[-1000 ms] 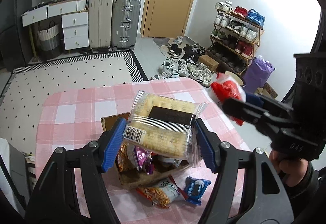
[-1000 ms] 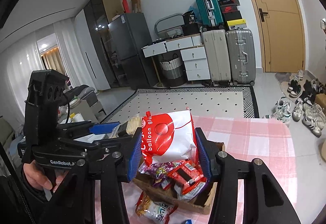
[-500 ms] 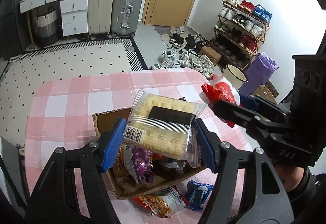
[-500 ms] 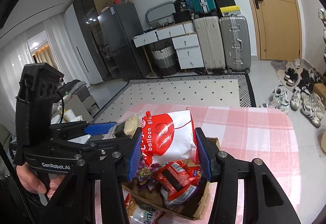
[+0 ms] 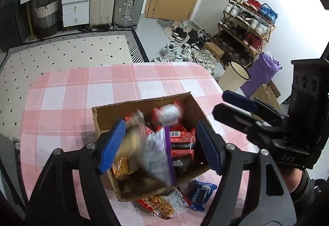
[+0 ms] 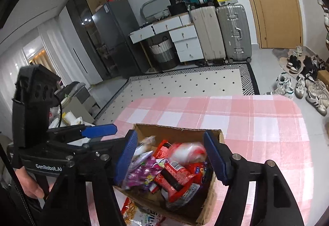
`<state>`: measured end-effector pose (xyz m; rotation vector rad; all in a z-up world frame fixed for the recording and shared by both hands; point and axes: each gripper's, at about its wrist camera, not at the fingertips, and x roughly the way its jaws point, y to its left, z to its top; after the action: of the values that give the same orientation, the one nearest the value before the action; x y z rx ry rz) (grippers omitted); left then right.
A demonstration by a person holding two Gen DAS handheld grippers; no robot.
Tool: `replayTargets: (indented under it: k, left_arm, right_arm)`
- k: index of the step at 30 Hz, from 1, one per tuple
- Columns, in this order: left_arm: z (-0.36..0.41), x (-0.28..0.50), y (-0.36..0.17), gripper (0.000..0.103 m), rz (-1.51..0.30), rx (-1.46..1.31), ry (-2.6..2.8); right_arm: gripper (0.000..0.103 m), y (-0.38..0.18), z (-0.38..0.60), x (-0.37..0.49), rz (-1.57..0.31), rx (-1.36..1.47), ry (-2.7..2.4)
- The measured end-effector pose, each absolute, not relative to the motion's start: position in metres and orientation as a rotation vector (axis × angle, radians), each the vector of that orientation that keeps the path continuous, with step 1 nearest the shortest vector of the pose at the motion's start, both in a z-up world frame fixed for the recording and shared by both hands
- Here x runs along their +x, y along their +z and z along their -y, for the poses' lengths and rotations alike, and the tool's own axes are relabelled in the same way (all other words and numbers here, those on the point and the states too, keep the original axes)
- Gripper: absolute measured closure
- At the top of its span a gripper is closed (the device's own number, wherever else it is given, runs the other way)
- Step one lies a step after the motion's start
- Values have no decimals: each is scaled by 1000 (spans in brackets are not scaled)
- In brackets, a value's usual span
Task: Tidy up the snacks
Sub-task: 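Open both grippers to drop the crackers and gum bag into the box, then withdraw both grippers back toward the noodle bag and Oreo pack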
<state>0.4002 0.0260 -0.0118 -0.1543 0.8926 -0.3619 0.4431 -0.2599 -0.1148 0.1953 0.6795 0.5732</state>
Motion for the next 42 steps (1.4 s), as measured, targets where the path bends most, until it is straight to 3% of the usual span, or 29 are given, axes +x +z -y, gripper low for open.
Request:
replayTargets:
  k: [13, 17, 23, 34, 40, 42]
  left_arm:
    - [-33, 359, 19, 28, -830, -145, -325]
    - [-39, 340, 34, 25, -800, -154, -285]
    - [-44, 310, 52, 20, -752, -132, -248]
    - [-36, 249, 65, 17, -698, -84, -210]
    - [-39, 225, 62, 10, -678, -102, -190]
    - [-41, 219, 58, 3, -675, -114, -172]
  right_arm:
    - [31, -92, 267, 409, -618, 182, 566]
    - [19, -84, 271, 394, -595, 195, 556]
    - [11, -68, 274, 366, -544, 170, 551]
    - [5, -50, 286, 309, -478, 154, 531]
    - [3, -48, 285, 277, -442, 124, 534]
    - [2, -49, 286, 267, -429, 111, 538]
